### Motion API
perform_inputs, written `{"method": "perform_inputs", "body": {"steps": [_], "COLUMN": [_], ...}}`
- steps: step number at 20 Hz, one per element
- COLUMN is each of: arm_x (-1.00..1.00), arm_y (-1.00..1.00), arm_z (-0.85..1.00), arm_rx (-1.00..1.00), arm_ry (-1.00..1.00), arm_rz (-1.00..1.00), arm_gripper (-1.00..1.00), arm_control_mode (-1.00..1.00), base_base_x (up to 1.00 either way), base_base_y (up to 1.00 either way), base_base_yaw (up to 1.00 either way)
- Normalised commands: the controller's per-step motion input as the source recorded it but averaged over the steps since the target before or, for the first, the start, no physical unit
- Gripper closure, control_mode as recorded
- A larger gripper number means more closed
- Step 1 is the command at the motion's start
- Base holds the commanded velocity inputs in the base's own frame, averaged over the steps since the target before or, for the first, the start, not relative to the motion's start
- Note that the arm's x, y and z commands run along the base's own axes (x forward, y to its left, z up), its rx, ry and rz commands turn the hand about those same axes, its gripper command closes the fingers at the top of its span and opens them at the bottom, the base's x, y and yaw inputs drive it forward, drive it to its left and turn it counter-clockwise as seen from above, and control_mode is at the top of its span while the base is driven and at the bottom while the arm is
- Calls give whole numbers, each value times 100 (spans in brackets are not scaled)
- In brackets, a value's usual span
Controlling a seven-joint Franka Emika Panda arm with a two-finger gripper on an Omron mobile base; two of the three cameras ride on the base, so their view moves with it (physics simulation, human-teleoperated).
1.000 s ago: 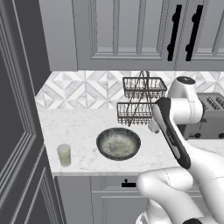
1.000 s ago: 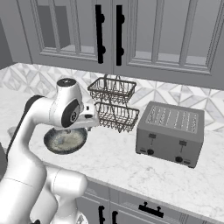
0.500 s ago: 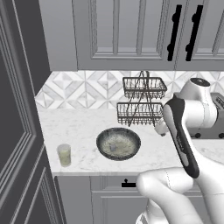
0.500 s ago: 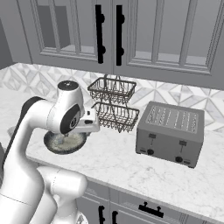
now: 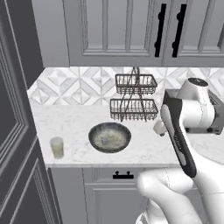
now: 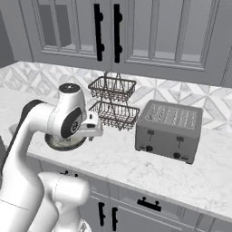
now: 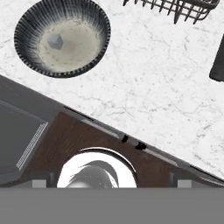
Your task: Grab a lemon wedge from the fridge and one ice cube from the ice bowl, and put them in the glass of lemonade.
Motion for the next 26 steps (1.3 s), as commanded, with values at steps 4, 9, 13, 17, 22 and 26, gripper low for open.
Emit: {"method": "perform_inputs", "body": {"steps": [4,9,13,17,22,26], "arm_x": [0,0,0,0,0,0], "arm_y": [0,0,0,0,0,0], "arm_z": [0,0,0,0,0,0], "arm_rx": [0,0,0,0,0,0], "arm_ry": [0,0,0,0,0,0], "arm_rz": [0,0,0,0,0,0], "arm_gripper": [-100,-100,-100,-100,-100,-100], "arm_control_mode": [100,100,100,100,100,100], "base_base_x": [-78,-19,0,0,0,0], "base_base_y": [-76,-14,18,14,10,0], "base_base_yaw": [3,36,89,100,100,100]}}
